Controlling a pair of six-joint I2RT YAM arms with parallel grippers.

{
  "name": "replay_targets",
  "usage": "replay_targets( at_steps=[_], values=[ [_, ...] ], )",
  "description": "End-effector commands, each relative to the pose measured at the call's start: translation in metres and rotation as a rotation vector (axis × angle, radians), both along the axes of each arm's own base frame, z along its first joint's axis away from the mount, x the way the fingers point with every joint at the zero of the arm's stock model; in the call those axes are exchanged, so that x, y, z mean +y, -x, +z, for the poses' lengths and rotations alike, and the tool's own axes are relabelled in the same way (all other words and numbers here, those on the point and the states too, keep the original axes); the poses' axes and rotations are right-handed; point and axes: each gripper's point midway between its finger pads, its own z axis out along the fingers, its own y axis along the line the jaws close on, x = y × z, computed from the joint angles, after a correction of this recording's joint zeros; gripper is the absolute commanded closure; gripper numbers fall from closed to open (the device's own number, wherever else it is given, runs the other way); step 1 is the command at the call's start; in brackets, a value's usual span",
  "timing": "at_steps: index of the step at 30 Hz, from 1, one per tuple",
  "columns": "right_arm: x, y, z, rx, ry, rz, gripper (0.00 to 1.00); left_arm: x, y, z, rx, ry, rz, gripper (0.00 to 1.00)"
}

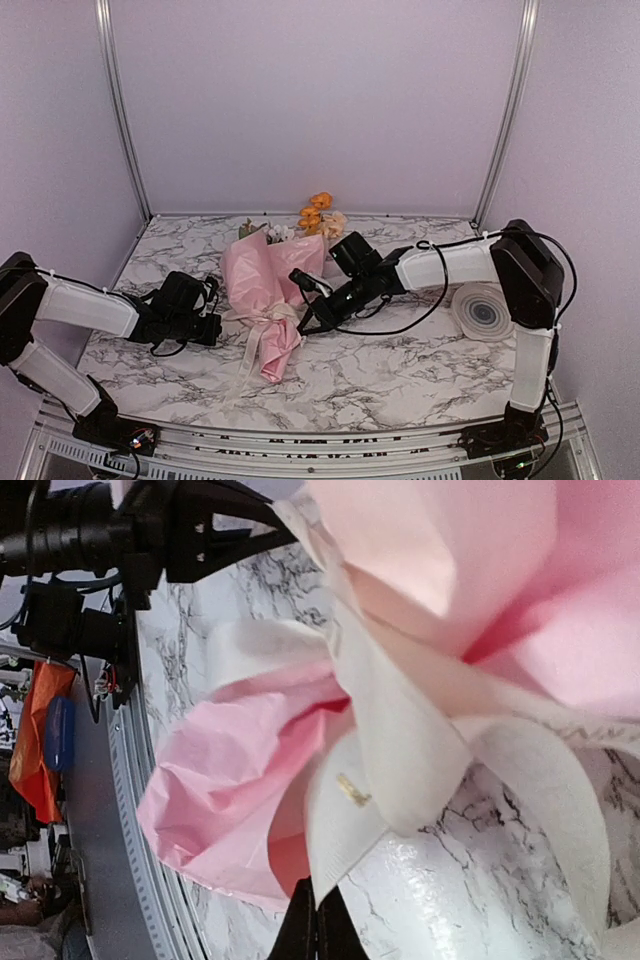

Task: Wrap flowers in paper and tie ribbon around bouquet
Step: Tie the half-tied ribbon around the folded bouquet.

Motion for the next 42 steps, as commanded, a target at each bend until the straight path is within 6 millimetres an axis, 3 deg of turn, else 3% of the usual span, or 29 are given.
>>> replay_targets(
  at_steps=[1, 8, 11, 12, 20, 22, 26, 30, 32, 34, 37, 40, 42],
  values=[
    [0.011, 0.006, 0.054, -0.099, -0.064, 0.129, 1.00, 0.003, 0.002, 0.005, -0.016, -0.001, -0.004, 1.00],
    [0.012, 0.009, 0.080, -0.142, -0.068, 0.194, 1.00, 0.004, 0.003, 0.003, -0.010, -0.007, -0.007, 1.00],
    [0.023, 0.007, 0.101, -0.145, -0.134, 0.208, 1.00, 0.003, 0.002, 0.005, -0.011, -0.004, -0.007, 1.00],
    [0.034, 0.019, 0.105, -0.149, -0.153, 0.240, 1.00, 0.003, 0.001, 0.005, -0.011, -0.003, -0.008, 1.00],
    [0.087, 0.057, 0.083, -0.086, -0.193, 0.325, 1.00, 0.003, 0.002, 0.003, -0.007, -0.012, -0.012, 1.00],
    [0.097, 0.064, 0.080, -0.080, -0.204, 0.346, 0.92, 0.003, 0.002, 0.003, -0.006, -0.015, -0.014, 1.00],
    [0.102, 0.072, 0.080, -0.096, -0.186, 0.385, 0.67, 0.002, 0.000, 0.004, -0.010, -0.017, -0.015, 1.00],
    [0.096, 0.066, 0.110, -0.182, -0.218, 0.393, 0.36, 0.002, -0.001, 0.004, -0.012, -0.017, -0.014, 1.00],
    [0.087, 0.056, 0.131, -0.225, -0.248, 0.378, 0.21, 0.002, -0.001, 0.004, -0.010, -0.016, -0.015, 1.00],
    [0.070, 0.035, 0.141, -0.278, -0.241, 0.310, 0.01, 0.001, -0.001, 0.004, -0.010, -0.015, -0.018, 1.00],
    [0.025, -0.022, 0.130, -0.381, -0.152, 0.110, 0.00, 0.001, 0.000, 0.005, -0.009, -0.011, -0.019, 1.00],
    [-0.025, -0.071, 0.107, -0.524, -0.043, -0.032, 0.00, 0.000, 0.002, 0.006, -0.013, -0.005, -0.032, 1.00],
    [-0.048, -0.094, 0.082, -0.658, 0.065, -0.050, 0.00, -0.001, 0.003, 0.008, -0.019, 0.000, -0.040, 1.00]
  ],
)
